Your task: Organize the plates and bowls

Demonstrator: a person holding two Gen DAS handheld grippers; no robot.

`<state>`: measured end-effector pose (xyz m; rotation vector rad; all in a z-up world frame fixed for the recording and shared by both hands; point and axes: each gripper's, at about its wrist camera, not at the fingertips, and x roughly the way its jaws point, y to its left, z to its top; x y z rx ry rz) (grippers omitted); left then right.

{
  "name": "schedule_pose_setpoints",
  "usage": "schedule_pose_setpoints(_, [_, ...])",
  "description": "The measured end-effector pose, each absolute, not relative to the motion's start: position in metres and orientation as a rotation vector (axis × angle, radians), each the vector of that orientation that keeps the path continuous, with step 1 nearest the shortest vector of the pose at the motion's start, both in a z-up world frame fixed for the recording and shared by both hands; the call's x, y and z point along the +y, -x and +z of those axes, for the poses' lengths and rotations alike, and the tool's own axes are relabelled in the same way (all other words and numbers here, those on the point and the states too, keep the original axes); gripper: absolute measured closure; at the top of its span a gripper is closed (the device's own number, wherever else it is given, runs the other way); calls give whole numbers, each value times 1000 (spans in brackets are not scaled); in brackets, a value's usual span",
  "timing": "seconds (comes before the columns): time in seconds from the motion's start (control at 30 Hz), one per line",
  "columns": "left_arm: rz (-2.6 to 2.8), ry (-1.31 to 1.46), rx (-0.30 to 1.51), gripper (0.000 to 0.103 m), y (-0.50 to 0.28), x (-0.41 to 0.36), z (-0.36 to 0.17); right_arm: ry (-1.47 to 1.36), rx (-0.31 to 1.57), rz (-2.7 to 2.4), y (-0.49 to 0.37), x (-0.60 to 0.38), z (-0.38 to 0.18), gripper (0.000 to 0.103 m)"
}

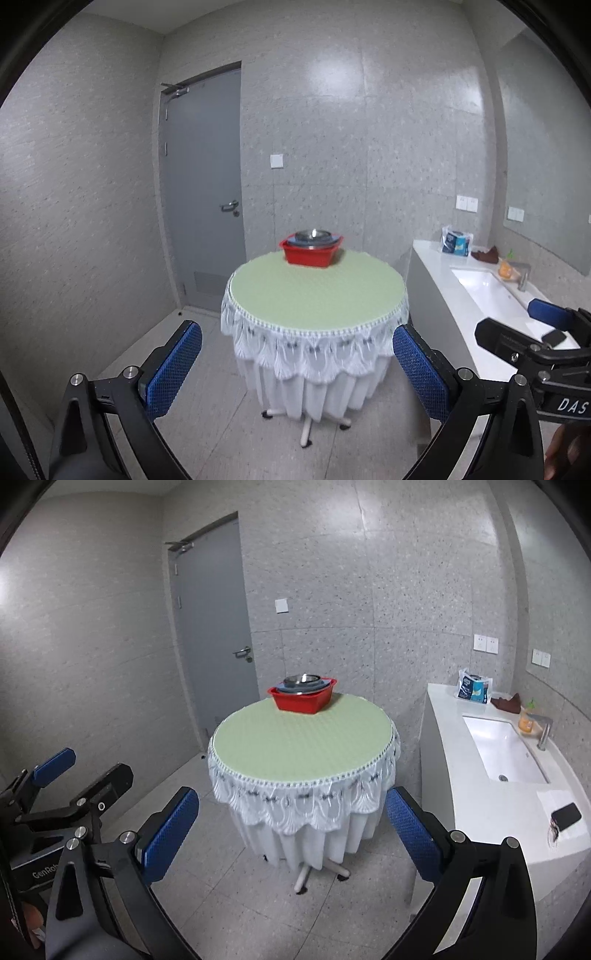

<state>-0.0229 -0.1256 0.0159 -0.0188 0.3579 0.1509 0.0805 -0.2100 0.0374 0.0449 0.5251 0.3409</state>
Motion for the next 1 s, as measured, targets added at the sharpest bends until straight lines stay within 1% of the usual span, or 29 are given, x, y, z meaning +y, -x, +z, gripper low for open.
schedule_pose_setpoints(0.27, [150,-2,365,1,103,-161,35,-65,516,348,-12,-234,37,0])
schedule_pose_setpoints(0.33, [146,-3,368,1,103,-161,43,-59,520,339,-2,-237,35,0])
schedule_pose_setpoints(0.5, [150,3,350,1,134,-163,52,-69,527,336,24,-242,32,0])
schedule_pose_setpoints(0.7, [146,8,333,1,164,-154,52,-64,517,333,46,-239,32,0])
schedule_pose_setpoints(1.0, [119,14,323,1,172,-124,47,-45,485,308,76,-225,32,0])
